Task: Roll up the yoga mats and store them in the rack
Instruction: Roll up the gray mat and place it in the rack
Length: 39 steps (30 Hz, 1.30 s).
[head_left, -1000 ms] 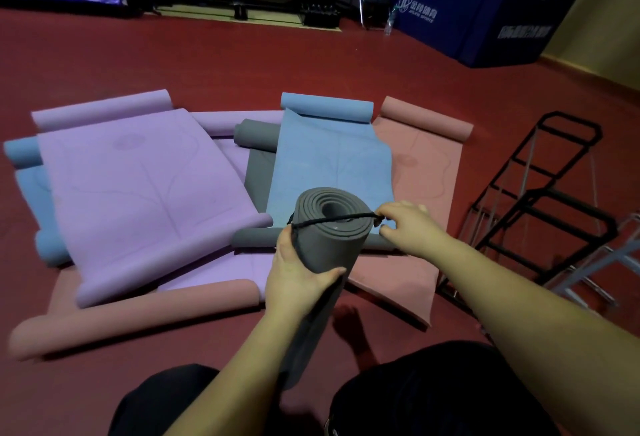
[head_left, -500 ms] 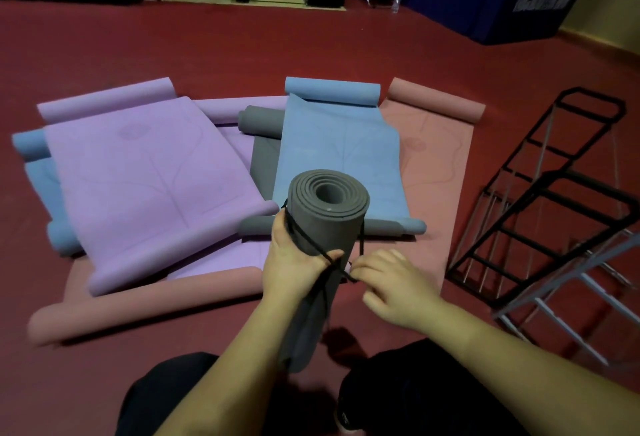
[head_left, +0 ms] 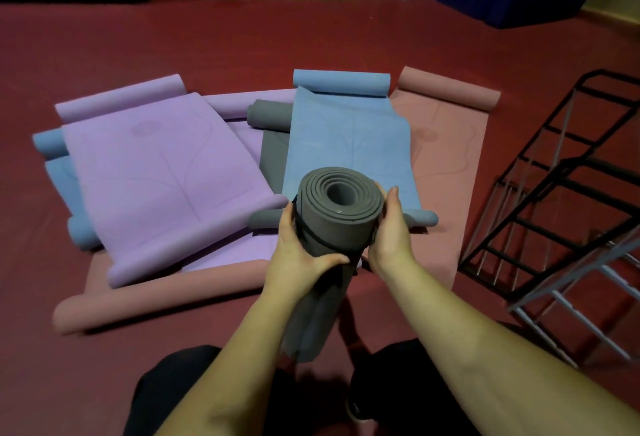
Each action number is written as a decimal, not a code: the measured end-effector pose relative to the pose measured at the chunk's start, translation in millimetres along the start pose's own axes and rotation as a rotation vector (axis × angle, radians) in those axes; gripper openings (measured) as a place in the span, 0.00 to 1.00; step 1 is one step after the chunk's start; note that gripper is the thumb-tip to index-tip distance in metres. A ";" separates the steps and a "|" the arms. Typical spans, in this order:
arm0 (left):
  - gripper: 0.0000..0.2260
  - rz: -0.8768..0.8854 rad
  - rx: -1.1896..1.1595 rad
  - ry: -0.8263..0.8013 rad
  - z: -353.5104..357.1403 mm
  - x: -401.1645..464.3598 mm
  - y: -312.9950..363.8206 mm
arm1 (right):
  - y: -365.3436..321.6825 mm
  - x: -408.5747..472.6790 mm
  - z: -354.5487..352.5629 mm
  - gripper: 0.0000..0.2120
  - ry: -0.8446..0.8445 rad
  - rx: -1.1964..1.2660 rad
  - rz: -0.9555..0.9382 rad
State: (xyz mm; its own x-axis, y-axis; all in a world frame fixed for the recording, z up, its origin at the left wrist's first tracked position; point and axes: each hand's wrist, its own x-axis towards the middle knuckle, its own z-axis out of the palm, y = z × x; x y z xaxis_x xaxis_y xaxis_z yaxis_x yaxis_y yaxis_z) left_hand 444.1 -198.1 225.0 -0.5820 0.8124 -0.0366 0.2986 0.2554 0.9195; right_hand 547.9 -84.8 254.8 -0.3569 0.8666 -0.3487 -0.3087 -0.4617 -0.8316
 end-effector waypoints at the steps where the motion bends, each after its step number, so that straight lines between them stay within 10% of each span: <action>1: 0.43 -0.022 -0.056 -0.005 -1.7 1.6 -2.7 | 2.0 3.2 2.4 0.25 0.009 0.010 0.027; 4: 0.13 -0.098 -0.313 0.128 -8.4 6.6 -1.1 | 9.5 12.6 2.7 0.28 0.069 -0.041 0.072; 10: 0.26 -0.204 -0.520 0.306 -21.9 21.9 5.7 | 45.7 37.0 -3.0 0.52 0.100 -0.151 0.124; 17: 0.22 -0.390 -0.574 0.311 -15.4 25.0 11.7 | 38.2 24.1 19.0 0.29 0.092 -0.249 0.159; 24: 0.10 -0.447 -0.787 0.401 -35.4 43.8 -3.9 | 93.8 75.9 -18.8 0.45 0.131 -0.230 0.295; 31: 0.28 -0.476 -0.600 0.296 -17.6 58.9 5.2 | 53.5 65.3 7.1 0.46 0.021 -0.193 0.226; 39: 0.08 -0.669 -0.617 0.232 4.4 37.5 -32.1 | 130.1 117.1 -59.6 0.59 0.274 -0.322 0.432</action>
State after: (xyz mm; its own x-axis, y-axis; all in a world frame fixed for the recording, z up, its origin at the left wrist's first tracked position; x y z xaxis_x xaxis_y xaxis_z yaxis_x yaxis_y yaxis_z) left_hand 416.0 -173.4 192.4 -0.6438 0.4558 -0.6145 -0.5675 0.2542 0.7831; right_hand 518.4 -32.1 80.0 -0.1374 0.6503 -0.7471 0.1118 -0.7393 -0.6641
